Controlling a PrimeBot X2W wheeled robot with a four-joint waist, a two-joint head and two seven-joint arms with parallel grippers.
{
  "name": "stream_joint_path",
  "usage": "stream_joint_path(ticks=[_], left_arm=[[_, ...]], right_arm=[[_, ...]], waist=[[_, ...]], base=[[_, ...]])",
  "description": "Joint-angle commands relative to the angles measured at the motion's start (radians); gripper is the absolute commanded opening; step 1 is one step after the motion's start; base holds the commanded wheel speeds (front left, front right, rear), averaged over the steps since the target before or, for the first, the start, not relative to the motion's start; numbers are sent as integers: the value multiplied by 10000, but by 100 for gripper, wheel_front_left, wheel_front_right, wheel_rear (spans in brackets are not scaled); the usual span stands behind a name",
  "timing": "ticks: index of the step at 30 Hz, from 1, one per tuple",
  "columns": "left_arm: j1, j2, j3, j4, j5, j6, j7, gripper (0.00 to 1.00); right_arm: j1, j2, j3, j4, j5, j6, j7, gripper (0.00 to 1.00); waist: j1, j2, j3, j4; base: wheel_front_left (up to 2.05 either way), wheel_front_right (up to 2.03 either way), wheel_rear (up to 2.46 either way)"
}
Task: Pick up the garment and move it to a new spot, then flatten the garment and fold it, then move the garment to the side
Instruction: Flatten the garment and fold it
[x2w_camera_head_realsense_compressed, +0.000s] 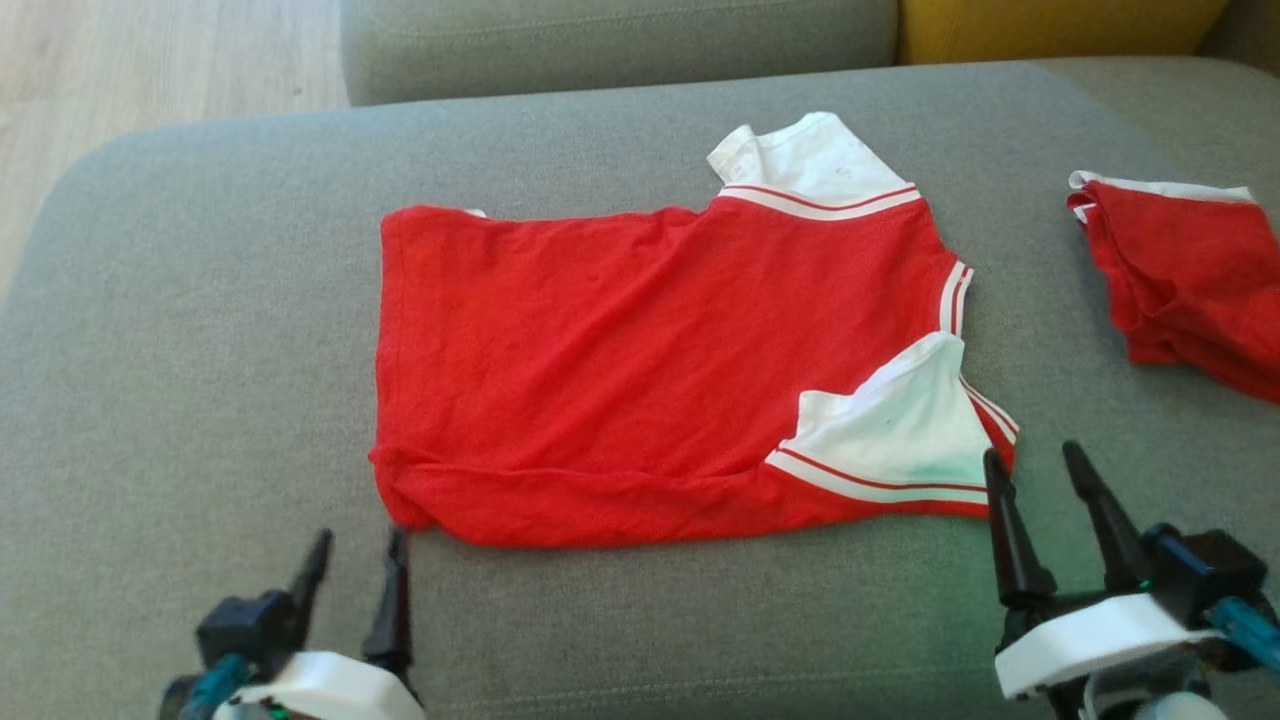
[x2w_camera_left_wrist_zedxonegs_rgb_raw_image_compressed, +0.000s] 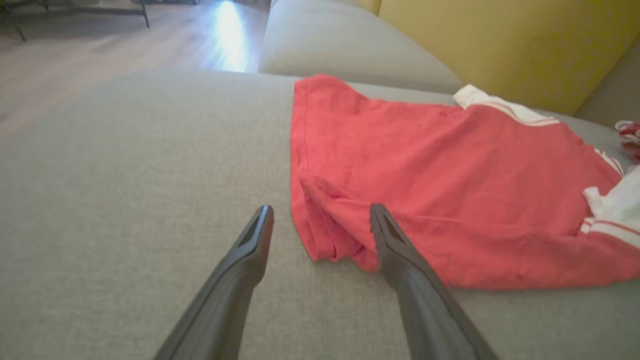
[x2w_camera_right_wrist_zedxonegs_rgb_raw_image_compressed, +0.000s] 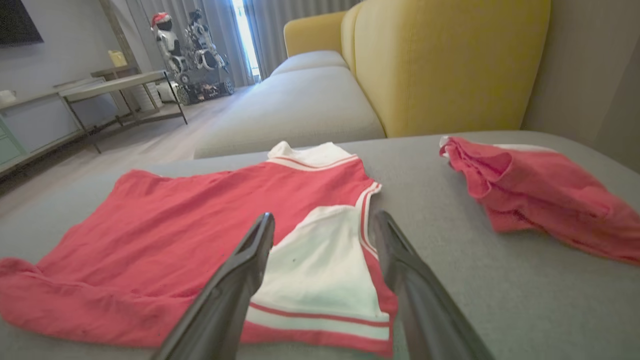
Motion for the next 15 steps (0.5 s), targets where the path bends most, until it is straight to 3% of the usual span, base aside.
stream_joint_path(ticks=[1, 15], left_arm=[[-605, -15, 206, -31, -129, -161, 230, 100], [-1839, 18, 190, 1447, -878, -824, 946, 100]], right_arm=[[-280, -34, 191, -40, 52, -7, 86, 100], [-1367, 0, -13, 2282, 120, -7, 297, 100]], waist=[[0, 0, 121, -13], [0, 0, 1192, -150]], base=[[0, 0, 0], [0, 0, 0]])
